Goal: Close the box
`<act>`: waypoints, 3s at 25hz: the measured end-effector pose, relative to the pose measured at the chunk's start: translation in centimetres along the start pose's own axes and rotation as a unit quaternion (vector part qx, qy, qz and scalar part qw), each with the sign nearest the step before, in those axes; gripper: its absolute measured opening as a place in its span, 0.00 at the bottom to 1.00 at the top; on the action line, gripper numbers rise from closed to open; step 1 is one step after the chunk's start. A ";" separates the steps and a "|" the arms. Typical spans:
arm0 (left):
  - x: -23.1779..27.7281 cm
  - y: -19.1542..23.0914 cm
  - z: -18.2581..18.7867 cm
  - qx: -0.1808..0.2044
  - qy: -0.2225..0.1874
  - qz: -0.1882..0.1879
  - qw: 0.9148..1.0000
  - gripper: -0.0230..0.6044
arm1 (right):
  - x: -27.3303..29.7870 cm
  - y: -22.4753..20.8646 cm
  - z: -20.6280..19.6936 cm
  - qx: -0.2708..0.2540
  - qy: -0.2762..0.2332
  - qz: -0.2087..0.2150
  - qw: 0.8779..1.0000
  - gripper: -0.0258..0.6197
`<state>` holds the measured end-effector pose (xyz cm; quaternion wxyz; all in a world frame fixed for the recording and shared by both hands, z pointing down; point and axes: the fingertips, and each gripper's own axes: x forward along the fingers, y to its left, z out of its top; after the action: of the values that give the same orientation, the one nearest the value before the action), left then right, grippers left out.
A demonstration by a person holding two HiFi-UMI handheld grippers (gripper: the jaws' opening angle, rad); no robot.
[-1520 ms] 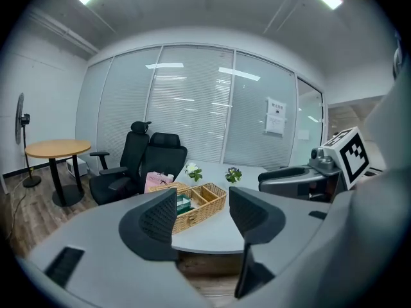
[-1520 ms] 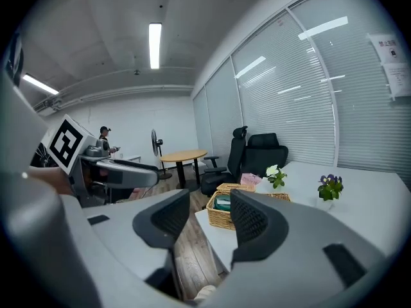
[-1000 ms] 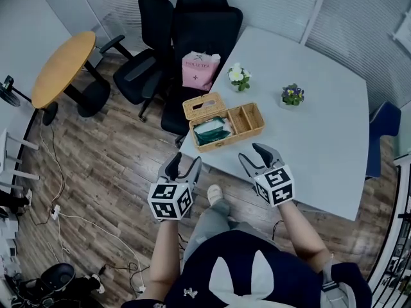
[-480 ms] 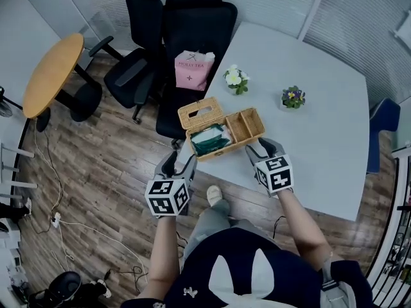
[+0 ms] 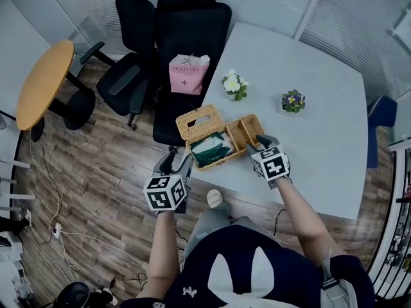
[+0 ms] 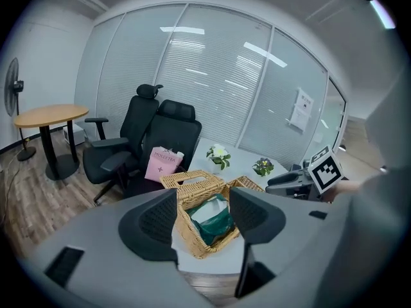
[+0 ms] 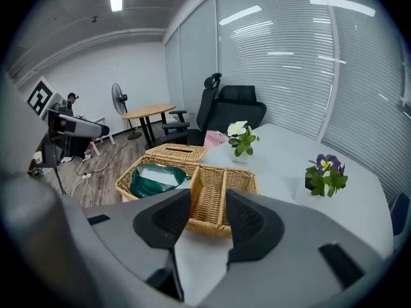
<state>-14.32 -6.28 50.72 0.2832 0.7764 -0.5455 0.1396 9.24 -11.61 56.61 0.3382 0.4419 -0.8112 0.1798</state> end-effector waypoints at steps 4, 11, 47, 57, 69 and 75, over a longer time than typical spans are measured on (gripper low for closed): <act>1.4 1.1 -0.2 -0.010 0.012 -0.006 1.000 0.43 | 1.8 -1.0 -0.9 0.001 0.029 -0.007 1.000 0.31; 3.6 3.0 -0.3 -0.013 0.029 -0.012 0.999 0.43 | 4.4 -1.9 -2.3 0.014 0.076 -0.005 0.997 0.26; 14.6 8.5 -1.4 -0.260 0.117 -0.112 0.952 0.43 | 5.9 -2.0 -3.8 0.061 0.071 0.004 0.996 0.11; 16.3 9.9 -1.9 -0.341 0.111 -0.120 0.926 0.38 | 5.9 -2.0 -3.7 0.056 0.072 0.002 0.996 0.11; 16.1 10.5 -2.2 -0.349 0.092 -0.105 0.927 0.24 | 5.9 -2.1 -3.7 0.054 0.073 0.002 0.996 0.11; 15.8 10.6 -2.1 -0.337 0.091 -0.098 0.932 0.23 | 5.9 -2.1 -3.7 0.057 0.074 0.005 0.996 0.11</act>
<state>-18.13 -19.78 63.73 0.5892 0.6686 -0.4535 -0.0108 10.19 -14.05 63.39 0.3707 0.4422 -0.7744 0.2595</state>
